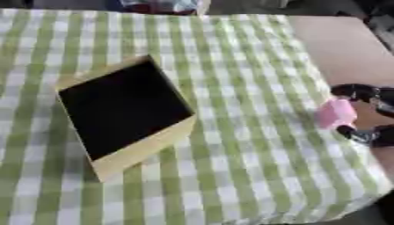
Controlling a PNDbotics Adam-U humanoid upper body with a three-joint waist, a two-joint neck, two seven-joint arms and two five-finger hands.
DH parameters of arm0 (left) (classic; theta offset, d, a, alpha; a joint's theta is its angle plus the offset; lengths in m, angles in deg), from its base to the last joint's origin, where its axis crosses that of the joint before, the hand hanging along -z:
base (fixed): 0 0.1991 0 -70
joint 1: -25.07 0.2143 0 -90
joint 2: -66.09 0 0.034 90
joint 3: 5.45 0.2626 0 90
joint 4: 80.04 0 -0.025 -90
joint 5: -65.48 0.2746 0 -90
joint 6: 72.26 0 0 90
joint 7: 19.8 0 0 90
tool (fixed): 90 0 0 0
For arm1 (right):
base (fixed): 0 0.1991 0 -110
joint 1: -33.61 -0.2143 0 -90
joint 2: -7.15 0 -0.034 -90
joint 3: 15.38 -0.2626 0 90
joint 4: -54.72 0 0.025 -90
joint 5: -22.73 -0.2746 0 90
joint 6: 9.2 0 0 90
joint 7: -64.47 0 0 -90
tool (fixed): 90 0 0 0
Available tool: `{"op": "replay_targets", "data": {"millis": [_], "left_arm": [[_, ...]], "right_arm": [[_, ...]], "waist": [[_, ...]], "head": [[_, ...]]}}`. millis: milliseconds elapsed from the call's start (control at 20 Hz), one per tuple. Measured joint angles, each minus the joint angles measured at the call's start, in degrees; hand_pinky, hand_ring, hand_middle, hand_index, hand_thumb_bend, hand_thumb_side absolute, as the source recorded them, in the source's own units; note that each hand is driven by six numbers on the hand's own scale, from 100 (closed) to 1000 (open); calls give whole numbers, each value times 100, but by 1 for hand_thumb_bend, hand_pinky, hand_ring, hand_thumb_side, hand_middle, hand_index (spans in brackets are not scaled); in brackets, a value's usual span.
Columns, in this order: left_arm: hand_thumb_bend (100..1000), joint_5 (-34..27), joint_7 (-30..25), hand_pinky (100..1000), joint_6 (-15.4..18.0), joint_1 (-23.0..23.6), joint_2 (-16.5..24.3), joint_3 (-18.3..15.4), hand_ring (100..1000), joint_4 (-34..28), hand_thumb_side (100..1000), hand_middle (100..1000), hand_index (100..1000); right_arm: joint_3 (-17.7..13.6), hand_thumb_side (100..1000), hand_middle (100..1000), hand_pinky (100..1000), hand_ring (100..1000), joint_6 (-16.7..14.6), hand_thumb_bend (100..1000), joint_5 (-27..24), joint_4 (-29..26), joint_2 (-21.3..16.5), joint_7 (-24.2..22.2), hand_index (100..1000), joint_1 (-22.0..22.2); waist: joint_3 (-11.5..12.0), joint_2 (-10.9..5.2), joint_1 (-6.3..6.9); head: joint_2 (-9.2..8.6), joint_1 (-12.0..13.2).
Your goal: Pick up objects on the table and place them in the box.
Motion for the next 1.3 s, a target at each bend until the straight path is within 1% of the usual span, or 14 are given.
{"op": "replay_targets", "data": {"millis": [500,550,600,1300], "left_arm": [[228,0,-18,940,-1,-1,0,1,759,0,959,830,797],[228,0,-20,940,-2,-1,0,1,759,0,959,830,797],[227,0,-22,940,-4,-1,0,1,759,0,959,830,797],[227,2,-28,941,-5,-1,0,1,759,1,960,831,797]], "right_arm": [[33,711,952,803,937,-17,289,-3,165,2,-33,1000,-102],[34,703,951,802,936,-16,273,-3,182,3,-33,1000,-106],[34,708,951,802,936,-16,288,-3,206,3,-33,1000,-122],[44,705,944,800,934,-21,279,-3,567,33,-38,1000,-306]], "waist": [[31,5,5],[32,5,5],[32,5,6],[45,20,32]], "head": [[1,-5],[1,-6],[1,-9],[1,-44]]}}
